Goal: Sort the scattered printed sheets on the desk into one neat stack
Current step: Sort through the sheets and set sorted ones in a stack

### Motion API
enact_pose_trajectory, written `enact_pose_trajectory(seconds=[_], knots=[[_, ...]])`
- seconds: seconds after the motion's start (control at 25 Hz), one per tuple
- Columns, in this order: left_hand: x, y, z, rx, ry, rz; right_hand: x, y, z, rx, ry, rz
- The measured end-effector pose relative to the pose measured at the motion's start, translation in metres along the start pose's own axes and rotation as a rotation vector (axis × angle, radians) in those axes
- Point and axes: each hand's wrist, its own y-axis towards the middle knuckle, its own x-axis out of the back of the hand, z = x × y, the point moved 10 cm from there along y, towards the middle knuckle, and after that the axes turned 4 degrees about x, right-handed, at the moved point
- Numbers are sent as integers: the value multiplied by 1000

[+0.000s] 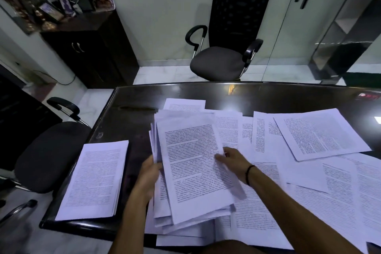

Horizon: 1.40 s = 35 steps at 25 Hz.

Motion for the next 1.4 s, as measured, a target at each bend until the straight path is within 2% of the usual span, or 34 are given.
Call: enact_pose_trajectory(seconds=[0.2,0.32,0.4,0.44,0.56,0.64,0.76,0.96,1.12,1.2,1.32,1.4], knots=[[-3,8,30,137,-235,62,-40,24,-7,29,-71,-25],[31,15,39,57,-158,-87,-67,48,-17,16,-168,47],[61,21,48,68,-110,-203,-85,64,-8,2,-236,65],[75,25,52,81,-107,-239,-86,75,-4,7,-267,15],[122,38,53,80,-99,-345,-69,113,7,2,-484,-279],[150,47,49,67,-69,-402,-64,134,8,-98,-633,-382],[171,62,42,60,-74,-431,-60,160,2,-203,-645,-413],[172,88,31,35,-82,-398,-53,172,-12,-270,-469,-435],[154,88,20,28,-12,-364,-38,164,4,-167,-549,-344],[145,78,0,-5,66,-359,-18,153,32,-87,-559,-375],[119,56,-69,-237,420,-354,19,136,97,71,-597,-466],[85,40,-122,-447,618,-311,22,132,148,234,-790,-413]])
